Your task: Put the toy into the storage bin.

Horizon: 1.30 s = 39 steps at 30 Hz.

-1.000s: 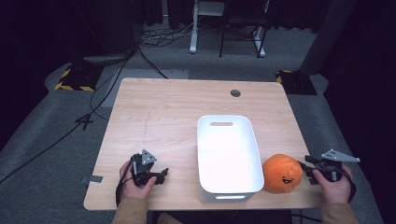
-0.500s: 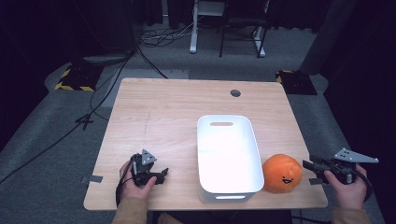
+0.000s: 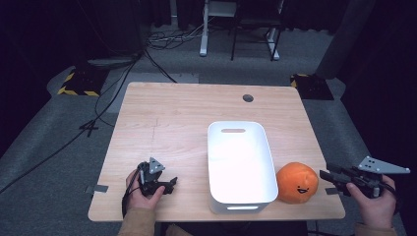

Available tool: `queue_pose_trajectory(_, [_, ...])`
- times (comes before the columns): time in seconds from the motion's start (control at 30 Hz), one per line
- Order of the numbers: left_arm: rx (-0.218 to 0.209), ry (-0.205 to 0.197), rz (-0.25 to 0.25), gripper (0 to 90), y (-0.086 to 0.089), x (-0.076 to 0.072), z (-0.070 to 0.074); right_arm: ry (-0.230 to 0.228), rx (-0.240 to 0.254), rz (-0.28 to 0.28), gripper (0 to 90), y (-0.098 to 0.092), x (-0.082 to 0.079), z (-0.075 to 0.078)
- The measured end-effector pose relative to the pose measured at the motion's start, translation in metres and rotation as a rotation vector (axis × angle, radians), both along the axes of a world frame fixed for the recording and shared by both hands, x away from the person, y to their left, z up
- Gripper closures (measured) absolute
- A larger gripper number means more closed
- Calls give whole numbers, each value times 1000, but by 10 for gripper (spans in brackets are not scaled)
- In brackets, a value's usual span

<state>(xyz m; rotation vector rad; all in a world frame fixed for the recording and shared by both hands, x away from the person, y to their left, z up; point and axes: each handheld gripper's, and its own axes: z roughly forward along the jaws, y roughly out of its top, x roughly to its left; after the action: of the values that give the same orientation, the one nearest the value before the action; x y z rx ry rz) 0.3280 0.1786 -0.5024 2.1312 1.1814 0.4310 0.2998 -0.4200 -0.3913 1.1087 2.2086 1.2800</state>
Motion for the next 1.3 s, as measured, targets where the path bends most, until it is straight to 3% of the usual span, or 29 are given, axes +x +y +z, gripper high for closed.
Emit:
queue_pose_trajectory(0.2, [0,0,0,148,0,0,0,-37,29,64,551,8,-9,13])
queue_pose_trajectory(0.33, [0,0,0,148,0,0,0,-33,47,91,551,14,-12,17])
queue_pose_trajectory(0.53, [0,0,0,148,0,0,0,-31,56,147,535,28,-9,11])
queue_pose_trajectory(0.8, [-1,2,-1,148,0,0,0,-44,87,176,532,39,-2,2])
queue_pose_trajectory(0.97, [0,1,0,148,0,0,0,-51,80,174,644,40,2,-6])
queue_pose_trajectory(1.07, [-1,1,1,148,0,0,0,-52,87,176,774,36,2,-9])
queue_pose_trajectory(1.3, [-3,2,2,148,0,0,0,-79,96,171,824,37,-3,-4])
